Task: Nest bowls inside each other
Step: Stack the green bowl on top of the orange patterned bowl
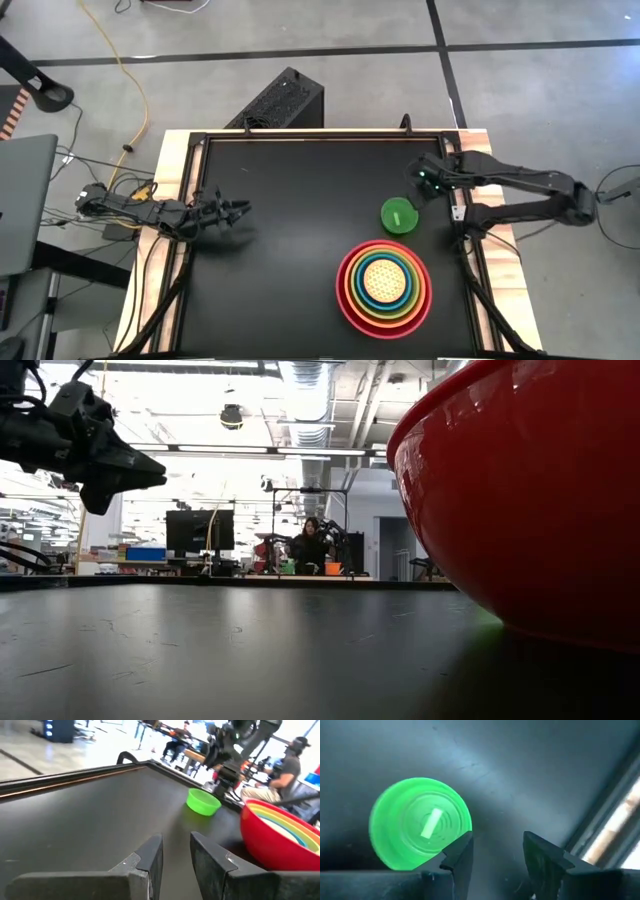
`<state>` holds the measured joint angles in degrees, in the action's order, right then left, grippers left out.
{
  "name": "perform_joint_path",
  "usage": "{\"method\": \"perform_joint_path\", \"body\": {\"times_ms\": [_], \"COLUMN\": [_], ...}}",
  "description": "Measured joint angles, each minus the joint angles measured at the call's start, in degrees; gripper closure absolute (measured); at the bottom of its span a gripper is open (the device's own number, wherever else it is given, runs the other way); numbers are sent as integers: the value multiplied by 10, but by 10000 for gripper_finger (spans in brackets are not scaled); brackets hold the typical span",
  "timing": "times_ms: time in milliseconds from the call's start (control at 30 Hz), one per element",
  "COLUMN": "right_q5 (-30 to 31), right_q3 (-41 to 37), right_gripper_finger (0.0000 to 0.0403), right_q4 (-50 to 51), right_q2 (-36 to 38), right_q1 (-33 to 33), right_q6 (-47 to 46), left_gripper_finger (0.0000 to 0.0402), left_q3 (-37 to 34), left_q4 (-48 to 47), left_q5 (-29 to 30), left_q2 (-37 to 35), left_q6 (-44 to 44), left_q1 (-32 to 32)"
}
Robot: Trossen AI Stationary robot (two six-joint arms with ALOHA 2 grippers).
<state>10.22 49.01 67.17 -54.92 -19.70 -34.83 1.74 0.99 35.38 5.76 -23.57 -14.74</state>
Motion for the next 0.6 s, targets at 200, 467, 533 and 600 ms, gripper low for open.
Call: {"method": "perform_joint_path", "body": {"times_ms": [200, 467, 533, 600], "right_q5": [-71, -94, -95, -93], "right_q3": [-74, -97, -97, -96], "right_gripper_finger": [218, 218, 218, 218], "right_q4": [-94, -137, -139, -141], "right_q2": [-39, -118, -130, -137], "right_q1": [-91, -119, -119, -119], "right_q6": [107, 157, 167, 170], "left_gripper_finger": [315, 315, 315, 315], "left_q3": [0, 0, 0, 0], "left_q4": [0, 0, 0, 0], "left_q5": [25, 27, 27, 26], "left_q2": [0, 0, 0, 0], "left_q6": [-12, -2, 6, 14], "left_q1": [0, 0, 0, 0]}}
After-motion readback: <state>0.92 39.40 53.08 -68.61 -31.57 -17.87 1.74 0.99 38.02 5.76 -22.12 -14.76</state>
